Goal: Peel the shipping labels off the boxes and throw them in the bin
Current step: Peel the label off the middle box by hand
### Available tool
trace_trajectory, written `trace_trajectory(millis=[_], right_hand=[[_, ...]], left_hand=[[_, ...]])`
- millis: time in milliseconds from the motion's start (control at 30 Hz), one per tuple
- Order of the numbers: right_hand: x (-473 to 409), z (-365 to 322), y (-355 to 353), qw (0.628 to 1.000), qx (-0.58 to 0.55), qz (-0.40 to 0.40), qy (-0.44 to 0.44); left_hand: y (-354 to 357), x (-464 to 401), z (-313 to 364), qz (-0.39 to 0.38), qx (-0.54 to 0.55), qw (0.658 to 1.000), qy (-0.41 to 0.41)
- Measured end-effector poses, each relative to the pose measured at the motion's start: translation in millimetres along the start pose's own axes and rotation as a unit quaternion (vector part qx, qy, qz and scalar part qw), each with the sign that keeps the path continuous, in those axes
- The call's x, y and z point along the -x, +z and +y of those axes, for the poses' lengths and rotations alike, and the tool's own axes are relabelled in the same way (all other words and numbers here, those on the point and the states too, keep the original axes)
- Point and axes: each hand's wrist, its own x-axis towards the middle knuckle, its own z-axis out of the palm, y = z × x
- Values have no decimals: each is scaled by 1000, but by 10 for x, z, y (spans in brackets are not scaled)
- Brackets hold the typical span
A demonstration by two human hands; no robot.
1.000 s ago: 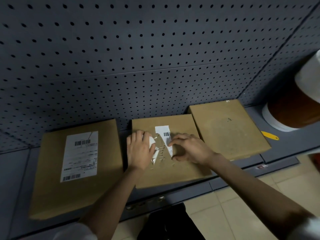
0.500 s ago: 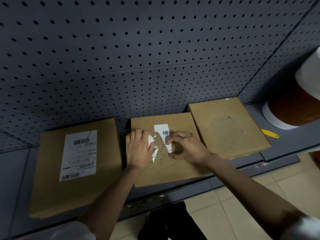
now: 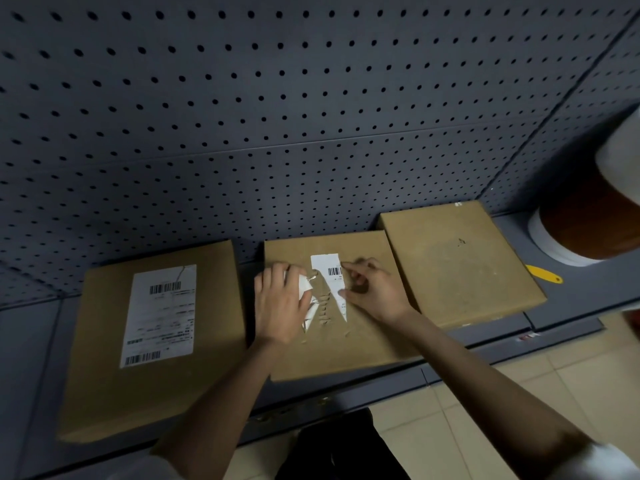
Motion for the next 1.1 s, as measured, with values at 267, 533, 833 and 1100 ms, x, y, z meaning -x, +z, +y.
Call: trace_trajectory(millis=[267,533,833,1100], right_hand=[[-5,-6,56,999,-23,-9,-25],[-35,-30,3,994,-94,-21,45],[-135,-43,-12,998,-51,-22,16],[-222,-141,-29,1000,20,4,22]], left_hand=[[-13,2,3,-22,-8,1000,15],[-23,0,9,-26,-8,1000,11],[-31,-8,11,-44,-12,999,12],[-20,-10,-1,-44,-9,999,16]])
